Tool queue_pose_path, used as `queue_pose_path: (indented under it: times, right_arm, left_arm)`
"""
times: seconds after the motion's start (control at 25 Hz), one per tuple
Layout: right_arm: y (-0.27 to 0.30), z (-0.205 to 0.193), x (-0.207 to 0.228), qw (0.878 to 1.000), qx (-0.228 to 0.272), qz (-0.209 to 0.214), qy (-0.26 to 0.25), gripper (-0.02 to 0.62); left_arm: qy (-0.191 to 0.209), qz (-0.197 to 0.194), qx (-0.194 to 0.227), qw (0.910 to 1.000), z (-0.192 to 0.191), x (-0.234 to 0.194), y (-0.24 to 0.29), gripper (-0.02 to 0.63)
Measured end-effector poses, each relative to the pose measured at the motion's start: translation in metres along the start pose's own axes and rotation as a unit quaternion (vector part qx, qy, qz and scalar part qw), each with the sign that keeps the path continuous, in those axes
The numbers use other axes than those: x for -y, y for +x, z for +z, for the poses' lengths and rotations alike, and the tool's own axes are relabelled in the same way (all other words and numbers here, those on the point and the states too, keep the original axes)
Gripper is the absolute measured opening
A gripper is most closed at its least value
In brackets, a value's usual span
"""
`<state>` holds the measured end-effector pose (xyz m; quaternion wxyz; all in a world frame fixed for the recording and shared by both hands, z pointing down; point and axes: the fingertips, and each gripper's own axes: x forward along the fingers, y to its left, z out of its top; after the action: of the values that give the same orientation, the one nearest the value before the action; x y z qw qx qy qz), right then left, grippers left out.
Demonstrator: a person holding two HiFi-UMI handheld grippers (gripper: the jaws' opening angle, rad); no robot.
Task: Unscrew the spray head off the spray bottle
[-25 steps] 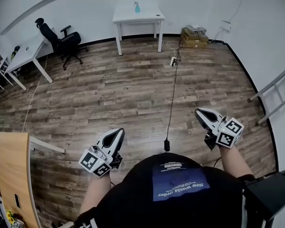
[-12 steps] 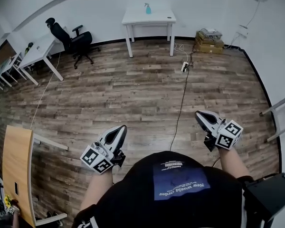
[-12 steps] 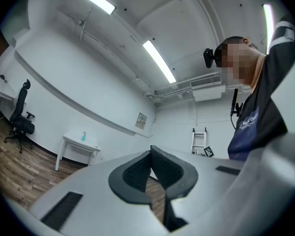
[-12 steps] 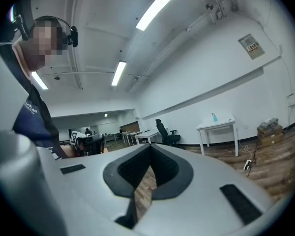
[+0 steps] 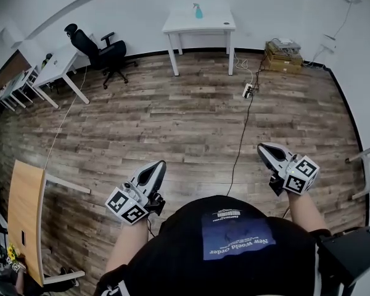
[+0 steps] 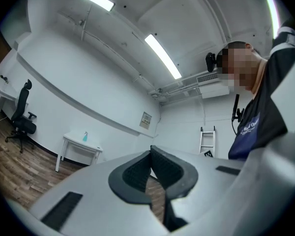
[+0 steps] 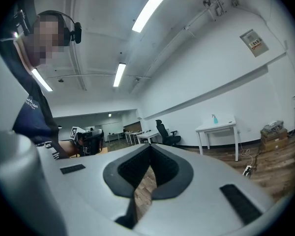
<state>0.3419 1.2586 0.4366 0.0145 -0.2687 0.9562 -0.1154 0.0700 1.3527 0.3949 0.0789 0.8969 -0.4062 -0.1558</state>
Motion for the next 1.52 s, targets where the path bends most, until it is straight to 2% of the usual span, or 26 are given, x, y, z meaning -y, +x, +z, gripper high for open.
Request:
queue_pose_path:
  times: [0.16,0.36,0.64,0.84,1.04,1.16,1.28,1.52]
  right_arm:
    - [0.018,0.000,0.026,1.000,-0.007,-0.015,0.002,-0.009]
    - [0.067,0.013,0.048,0.999,-0.007,-0.044,-0.014,-0.009]
    - [0.159,0.049,0.067,0.995,0.022,-0.094,0.003,-0.009]
    - [0.200,0.046,0.083,0.991,0.026,-0.133,0.017,-0.009]
    - [0.228,0.046,0.106,0.989,0.014,-0.146,0.016,-0.009]
    - [0.239,0.054,0.132,0.989,0.016,-0.145,0.008,-0.009]
    - [0.242,0.061,0.163,0.990,0.020,-0.137,0.001,-0.009]
    - [0.255,0.089,0.252,0.996,0.010,-0.089,-0.028,-0.009]
  left_arm:
    - [-0.009,-0.007,0.002,0.9999,-0.005,-0.032,0.020,0.003]
    - [-0.018,-0.040,0.008,0.9990,0.001,-0.095,0.043,0.003]
    - [0.027,-0.088,-0.017,0.9957,0.045,-0.206,0.069,0.003]
    - [0.033,-0.101,-0.039,0.9935,0.046,-0.284,0.083,0.003]
    - [0.090,-0.106,-0.074,0.9875,0.046,-0.345,0.118,0.003]
    - [0.095,-0.100,-0.075,0.9876,0.050,-0.363,0.143,0.002]
    - [0.088,-0.095,-0.078,0.9885,0.040,-0.364,0.166,0.003]
    - [0.084,-0.057,-0.058,0.9931,0.038,-0.370,0.244,0.003]
